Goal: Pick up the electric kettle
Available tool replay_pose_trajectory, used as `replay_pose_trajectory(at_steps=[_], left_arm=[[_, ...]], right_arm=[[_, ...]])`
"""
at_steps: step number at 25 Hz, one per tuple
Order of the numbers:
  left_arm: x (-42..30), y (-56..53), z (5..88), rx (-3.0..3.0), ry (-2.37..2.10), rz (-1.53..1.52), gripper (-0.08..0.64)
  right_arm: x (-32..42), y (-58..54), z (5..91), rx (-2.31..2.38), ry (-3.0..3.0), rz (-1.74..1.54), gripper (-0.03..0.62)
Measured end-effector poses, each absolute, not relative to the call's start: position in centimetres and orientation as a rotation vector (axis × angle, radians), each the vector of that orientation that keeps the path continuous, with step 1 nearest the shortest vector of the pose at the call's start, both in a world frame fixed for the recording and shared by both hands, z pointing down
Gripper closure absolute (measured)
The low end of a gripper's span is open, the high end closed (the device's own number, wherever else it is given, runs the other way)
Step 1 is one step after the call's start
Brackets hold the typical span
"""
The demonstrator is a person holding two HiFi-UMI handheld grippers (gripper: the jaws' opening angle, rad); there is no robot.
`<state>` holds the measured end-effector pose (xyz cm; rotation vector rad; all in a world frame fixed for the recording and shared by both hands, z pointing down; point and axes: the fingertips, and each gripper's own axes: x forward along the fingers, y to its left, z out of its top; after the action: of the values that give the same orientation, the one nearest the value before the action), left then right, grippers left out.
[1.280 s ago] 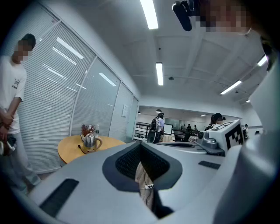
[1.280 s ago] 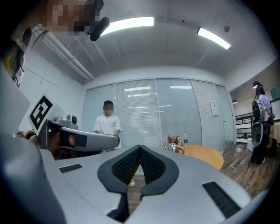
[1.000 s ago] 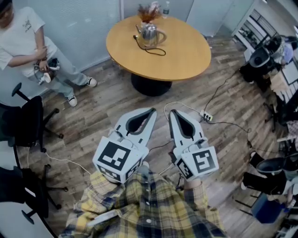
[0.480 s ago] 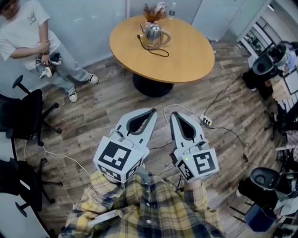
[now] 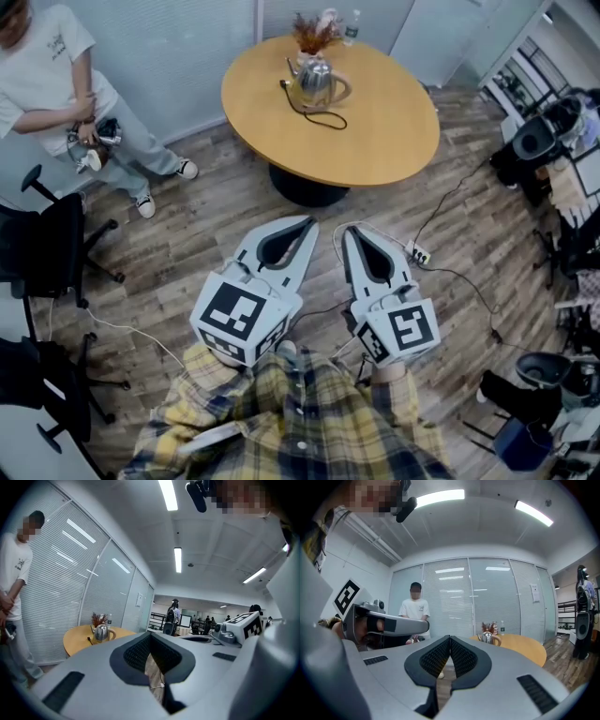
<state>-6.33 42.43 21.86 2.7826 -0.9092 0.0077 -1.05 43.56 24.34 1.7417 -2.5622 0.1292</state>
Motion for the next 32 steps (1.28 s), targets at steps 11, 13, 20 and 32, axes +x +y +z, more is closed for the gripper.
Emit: replay_pose_trajectory(at_steps=[11, 13, 20, 32], left_arm=[[-8.4, 30.3, 20.8, 2.828, -0.822, 0.021, 0.558], [-8.9, 28.6, 20.9, 2.833, -0.806, 0.023, 0.558], [-9.8, 24.7, 22.1, 2.834, -0.753, 0.039, 0.558], [-8.1, 19.4, 22.9, 2.828, -0.723, 0.044, 0.558]], right_arm=[[-2.9, 31.9, 23.1, 1.852, -2.503, 0.116, 0.56], [-3.3, 30.4, 23.1, 1.871, -2.49, 0.117, 0.56], [-4.0, 27.2, 24.2, 1.92, -2.436, 0.146, 0.56], [-1.7, 22.6, 25.5, 1.958, -2.383, 0.183, 0.56]])
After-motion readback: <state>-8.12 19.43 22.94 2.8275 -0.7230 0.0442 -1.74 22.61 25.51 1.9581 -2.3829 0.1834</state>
